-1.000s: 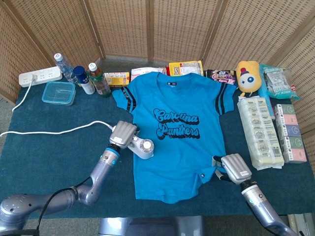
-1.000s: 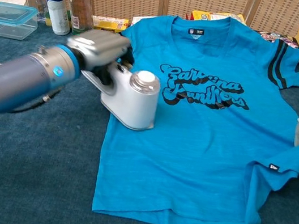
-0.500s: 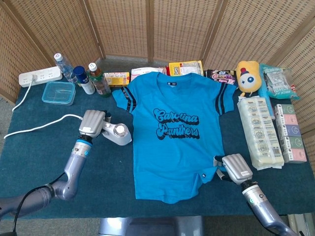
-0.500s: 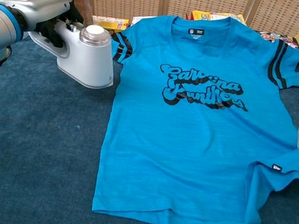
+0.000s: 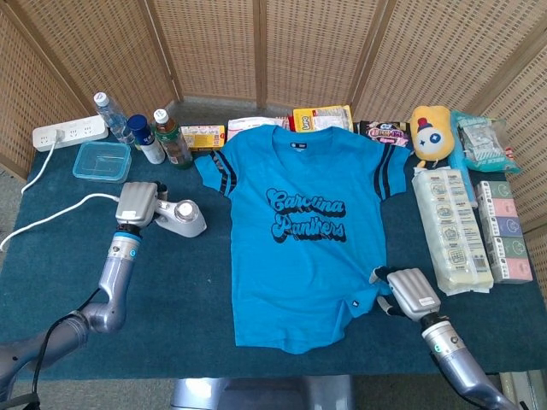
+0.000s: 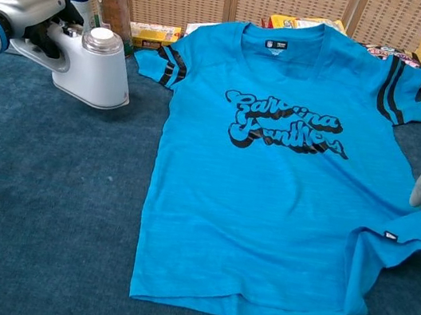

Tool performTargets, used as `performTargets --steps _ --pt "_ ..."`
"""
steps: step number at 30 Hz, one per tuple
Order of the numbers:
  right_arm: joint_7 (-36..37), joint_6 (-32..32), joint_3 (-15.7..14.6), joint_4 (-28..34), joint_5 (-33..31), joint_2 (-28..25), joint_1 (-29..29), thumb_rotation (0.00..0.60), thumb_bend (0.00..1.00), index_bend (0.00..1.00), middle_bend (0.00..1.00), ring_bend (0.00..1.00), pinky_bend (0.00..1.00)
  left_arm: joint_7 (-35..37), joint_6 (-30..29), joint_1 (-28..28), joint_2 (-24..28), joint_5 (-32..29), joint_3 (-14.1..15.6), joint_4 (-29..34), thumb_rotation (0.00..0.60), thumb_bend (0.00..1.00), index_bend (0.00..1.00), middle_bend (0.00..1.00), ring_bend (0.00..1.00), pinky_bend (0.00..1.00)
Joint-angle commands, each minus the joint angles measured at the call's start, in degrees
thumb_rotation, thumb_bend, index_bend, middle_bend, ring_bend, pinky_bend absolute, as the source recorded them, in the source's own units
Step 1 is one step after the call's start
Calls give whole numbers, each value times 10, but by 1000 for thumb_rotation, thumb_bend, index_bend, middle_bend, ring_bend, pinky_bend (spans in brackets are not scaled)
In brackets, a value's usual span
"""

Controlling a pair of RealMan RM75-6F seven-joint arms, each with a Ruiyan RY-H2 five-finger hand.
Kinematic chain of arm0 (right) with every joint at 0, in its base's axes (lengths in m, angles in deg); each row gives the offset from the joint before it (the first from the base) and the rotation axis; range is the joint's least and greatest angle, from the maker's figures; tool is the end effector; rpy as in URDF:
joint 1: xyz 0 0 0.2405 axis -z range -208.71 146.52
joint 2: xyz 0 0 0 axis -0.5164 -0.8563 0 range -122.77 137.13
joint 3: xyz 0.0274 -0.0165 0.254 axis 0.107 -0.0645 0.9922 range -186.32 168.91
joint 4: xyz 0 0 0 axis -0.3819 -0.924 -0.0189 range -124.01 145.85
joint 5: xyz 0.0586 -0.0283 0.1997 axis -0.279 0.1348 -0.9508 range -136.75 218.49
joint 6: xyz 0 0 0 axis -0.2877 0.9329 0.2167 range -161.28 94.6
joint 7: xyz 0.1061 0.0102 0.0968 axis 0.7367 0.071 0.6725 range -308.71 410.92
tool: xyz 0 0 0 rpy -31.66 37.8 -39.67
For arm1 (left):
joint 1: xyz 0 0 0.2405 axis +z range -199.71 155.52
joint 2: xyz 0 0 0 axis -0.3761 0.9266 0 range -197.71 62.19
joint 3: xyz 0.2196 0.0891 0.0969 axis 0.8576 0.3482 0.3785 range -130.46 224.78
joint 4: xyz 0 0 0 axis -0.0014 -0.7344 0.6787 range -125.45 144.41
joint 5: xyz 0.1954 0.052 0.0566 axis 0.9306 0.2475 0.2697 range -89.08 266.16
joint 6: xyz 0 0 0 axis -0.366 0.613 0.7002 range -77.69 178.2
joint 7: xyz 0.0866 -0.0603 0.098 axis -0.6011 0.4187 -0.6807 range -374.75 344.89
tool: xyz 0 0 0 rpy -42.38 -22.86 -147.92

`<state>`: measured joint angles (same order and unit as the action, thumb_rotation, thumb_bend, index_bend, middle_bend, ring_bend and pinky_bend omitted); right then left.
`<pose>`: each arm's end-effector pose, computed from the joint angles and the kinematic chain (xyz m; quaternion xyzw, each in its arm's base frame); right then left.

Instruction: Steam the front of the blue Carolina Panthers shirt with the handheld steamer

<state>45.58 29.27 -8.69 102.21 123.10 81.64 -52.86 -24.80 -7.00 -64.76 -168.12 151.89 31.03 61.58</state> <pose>-0.2607 -0.2406 0.0456 0.7222 -0.4319 0.3329 0.4256 -0.2164 0.4142 0.0014 -0.6383 -0.3725 -0.3784 0.5574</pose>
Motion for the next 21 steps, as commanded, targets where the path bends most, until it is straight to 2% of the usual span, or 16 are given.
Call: performTargets --steps 1,5,11,21 --pt "-5 -3 1 3 -5 -3 -1 600 361 305 345 363 408 25 18 -13 -34 -2 -5 -54 600 393 704 750 690 728" --pt "-11 -3 2 6 -9 -6 0 600 293 248 294 288 338 43 29 -23 -60 1 -7 -95 600 392 704 750 690 728" --pt "-21 5 2 17 -7 -15 3 600 246 211 224 192 245 67 39 -36 -93 13 -7 -143 600 384 704 750 690 727" --pt "-29 6 4 25 -17 -24 6 600 244 158 197 149 198 86 48 -50 -123 21 -12 -184 600 378 704 750 690 704"
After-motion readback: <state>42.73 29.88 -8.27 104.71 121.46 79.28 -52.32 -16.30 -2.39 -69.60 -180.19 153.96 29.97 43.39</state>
